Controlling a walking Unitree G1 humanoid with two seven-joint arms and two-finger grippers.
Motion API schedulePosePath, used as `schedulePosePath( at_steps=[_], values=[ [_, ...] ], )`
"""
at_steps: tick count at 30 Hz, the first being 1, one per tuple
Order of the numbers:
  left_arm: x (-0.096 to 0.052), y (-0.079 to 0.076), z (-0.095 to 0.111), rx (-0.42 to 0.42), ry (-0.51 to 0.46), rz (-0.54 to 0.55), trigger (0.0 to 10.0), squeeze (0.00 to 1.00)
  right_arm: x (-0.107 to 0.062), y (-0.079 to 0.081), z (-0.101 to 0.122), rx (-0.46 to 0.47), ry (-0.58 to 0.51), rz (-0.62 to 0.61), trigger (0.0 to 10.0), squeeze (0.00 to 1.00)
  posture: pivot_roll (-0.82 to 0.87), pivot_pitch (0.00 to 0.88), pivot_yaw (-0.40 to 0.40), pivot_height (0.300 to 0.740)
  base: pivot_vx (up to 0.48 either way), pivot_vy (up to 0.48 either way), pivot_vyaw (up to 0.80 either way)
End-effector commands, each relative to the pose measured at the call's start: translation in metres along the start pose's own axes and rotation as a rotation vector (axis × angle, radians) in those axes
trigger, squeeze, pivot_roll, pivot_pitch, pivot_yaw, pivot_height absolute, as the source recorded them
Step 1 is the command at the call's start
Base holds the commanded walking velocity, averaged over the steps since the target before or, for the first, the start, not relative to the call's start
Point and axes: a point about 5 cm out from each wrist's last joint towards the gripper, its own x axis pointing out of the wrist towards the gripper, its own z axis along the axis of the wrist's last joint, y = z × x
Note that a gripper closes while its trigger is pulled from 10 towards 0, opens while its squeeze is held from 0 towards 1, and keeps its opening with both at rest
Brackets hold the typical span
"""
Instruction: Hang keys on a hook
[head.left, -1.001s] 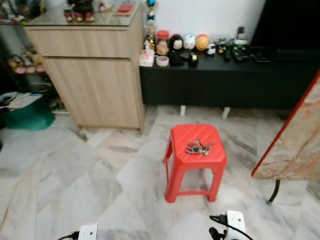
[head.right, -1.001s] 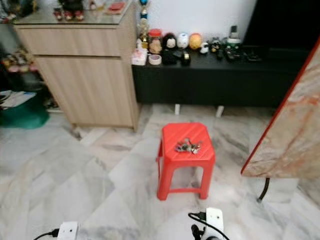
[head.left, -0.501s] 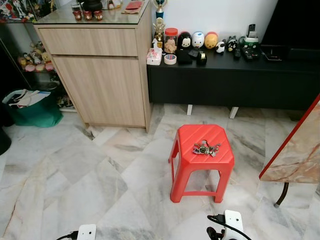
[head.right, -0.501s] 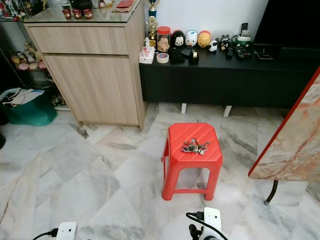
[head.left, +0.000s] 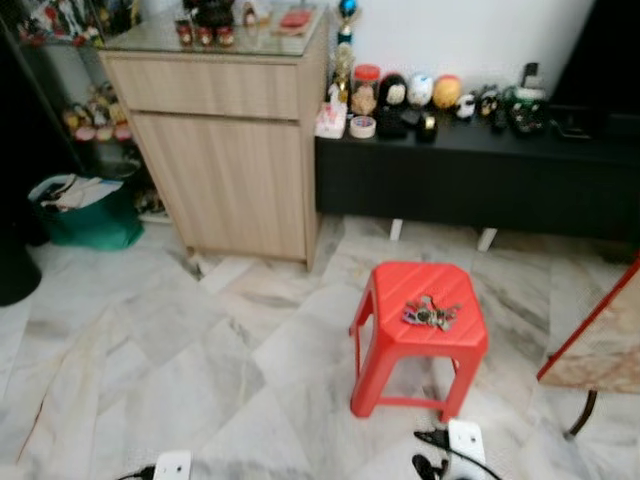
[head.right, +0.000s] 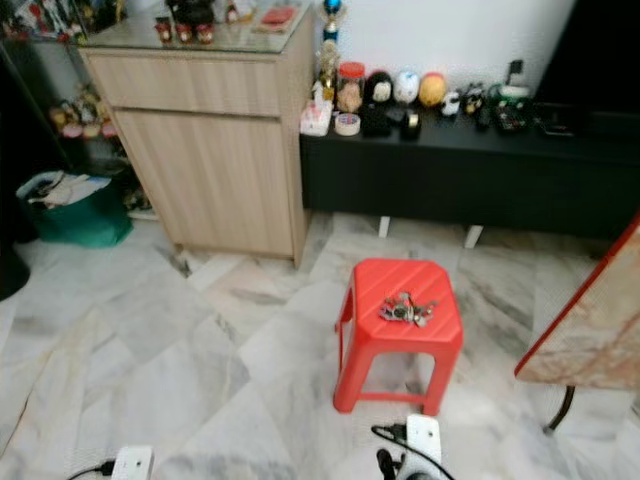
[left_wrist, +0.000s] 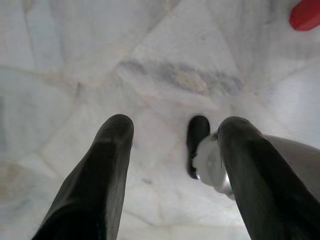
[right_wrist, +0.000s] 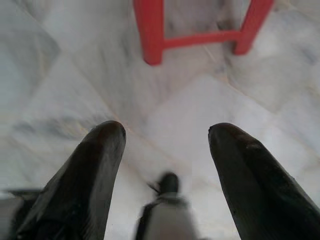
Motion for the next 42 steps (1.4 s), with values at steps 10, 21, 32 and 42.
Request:
schedulePosePath(
  at_steps=[10, 21, 32, 42],
  values=[
    [0.0, -0.007, -0.002, -0.009, 0.011, -0.022, 10.0, 0.0, -0.002, -0.011, -0.002, 0.013, -0.004, -0.033, 10.0, 0.0, 0.08, 0.026, -0.029, 0.74, 0.361, 0.0, 0.0],
    [0.0, -0.007, -0.003, -0.011, 0.015, -0.019, 10.0, 0.0, -0.002, -0.01, 0.003, -0.013, -0.04, -0.012, 10.0, 0.0, 0.08, 0.026, -0.03, 0.74, 0.359, 0.0, 0.12],
    [0.0, -0.006, -0.004, -0.013, 0.011, -0.013, 10.0, 0.0, -0.003, -0.011, 0.004, 0.026, -0.078, -0.03, 10.0, 0.0, 0.08, 0.028, -0.031, 0.74, 0.155, 0.0, 0.13],
    [-0.002, -0.001, 0.003, -0.076, -0.084, 0.008, 10.0, 0.0, -0.004, -0.01, 0.011, 0.052, -0.169, -0.019, 10.0, 0.0, 0.07, 0.033, -0.031, 0.74, 0.0, 0.0, 0.0]
  ],
)
